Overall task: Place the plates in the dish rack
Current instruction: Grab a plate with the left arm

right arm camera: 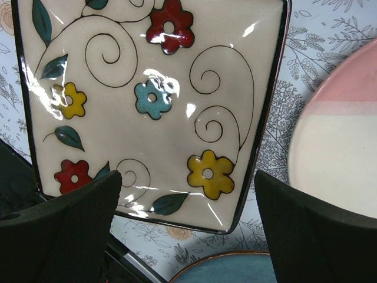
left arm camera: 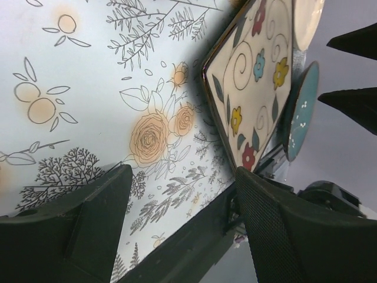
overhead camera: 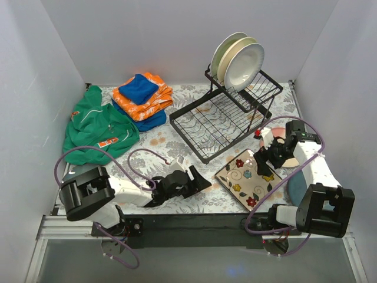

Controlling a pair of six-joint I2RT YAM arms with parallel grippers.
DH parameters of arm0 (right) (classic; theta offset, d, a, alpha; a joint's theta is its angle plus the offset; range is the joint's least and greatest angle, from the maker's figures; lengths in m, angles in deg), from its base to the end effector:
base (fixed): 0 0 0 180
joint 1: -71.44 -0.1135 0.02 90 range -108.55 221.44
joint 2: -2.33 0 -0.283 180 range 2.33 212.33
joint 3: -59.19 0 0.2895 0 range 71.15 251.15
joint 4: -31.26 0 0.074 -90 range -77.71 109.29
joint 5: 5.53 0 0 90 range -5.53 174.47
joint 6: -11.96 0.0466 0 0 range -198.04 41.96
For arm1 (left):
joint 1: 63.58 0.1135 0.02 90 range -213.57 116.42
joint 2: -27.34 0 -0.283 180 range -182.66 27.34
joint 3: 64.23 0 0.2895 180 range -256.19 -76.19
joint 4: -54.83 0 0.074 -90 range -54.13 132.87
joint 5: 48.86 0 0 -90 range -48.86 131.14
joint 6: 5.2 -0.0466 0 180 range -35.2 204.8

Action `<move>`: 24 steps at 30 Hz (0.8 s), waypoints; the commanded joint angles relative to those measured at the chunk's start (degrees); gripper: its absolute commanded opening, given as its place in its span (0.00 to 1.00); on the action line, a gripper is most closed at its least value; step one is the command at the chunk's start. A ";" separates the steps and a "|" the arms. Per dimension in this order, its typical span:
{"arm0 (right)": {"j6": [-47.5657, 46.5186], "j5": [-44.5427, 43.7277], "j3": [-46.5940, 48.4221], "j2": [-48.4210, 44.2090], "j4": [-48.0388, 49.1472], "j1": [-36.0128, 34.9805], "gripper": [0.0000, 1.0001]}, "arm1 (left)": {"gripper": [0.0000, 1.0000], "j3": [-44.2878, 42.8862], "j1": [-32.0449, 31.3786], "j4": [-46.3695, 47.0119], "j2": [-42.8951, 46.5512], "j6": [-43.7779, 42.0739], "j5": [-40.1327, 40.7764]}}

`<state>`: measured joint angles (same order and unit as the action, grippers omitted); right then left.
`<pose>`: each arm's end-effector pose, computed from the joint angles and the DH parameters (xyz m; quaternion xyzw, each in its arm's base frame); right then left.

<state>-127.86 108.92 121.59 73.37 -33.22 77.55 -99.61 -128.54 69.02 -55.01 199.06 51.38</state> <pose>0.2487 -0.0072 0.2263 -0.3887 0.8857 0.1177 0.2249 0.1263 -0.2508 0.1175 -0.4035 0.7769 -0.4764 0.0816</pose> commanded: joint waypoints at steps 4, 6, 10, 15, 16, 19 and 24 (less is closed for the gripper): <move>-1.94 4.99 1.42 2.52 0.30 1.71 0.95 | 0.68 -4.26 -4.20 3.29 -6.33 15.46 6.02; -1.94 5.61 1.51 2.69 0.30 1.89 0.95 | 0.67 -5.93 -4.99 3.99 -9.49 17.05 6.11; -2.21 6.23 0.98 1.91 0.30 2.15 0.94 | 0.65 -9.18 -6.75 4.87 -14.67 20.56 8.38; -2.56 6.40 0.54 0.50 0.22 2.24 0.94 | 0.60 -13.84 -8.33 1.11 -21.17 28.27 10.59; -2.73 6.40 0.28 -0.11 0.22 2.41 0.94 | 0.60 -14.11 -8.42 0.57 -21.71 29.87 10.68; -3.08 6.23 -0.33 -1.52 0.13 2.42 0.94 | 0.57 -13.59 -9.03 0.12 -23.55 33.92 12.52; -4.14 5.53 -0.95 -3.46 -0.05 2.42 0.94 | 0.49 -10.77 -9.12 7.76 -28.38 38.84 12.09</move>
<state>-129.53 113.57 121.26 71.98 -33.11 79.70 -114.00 -137.33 79.47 -77.52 200.50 61.56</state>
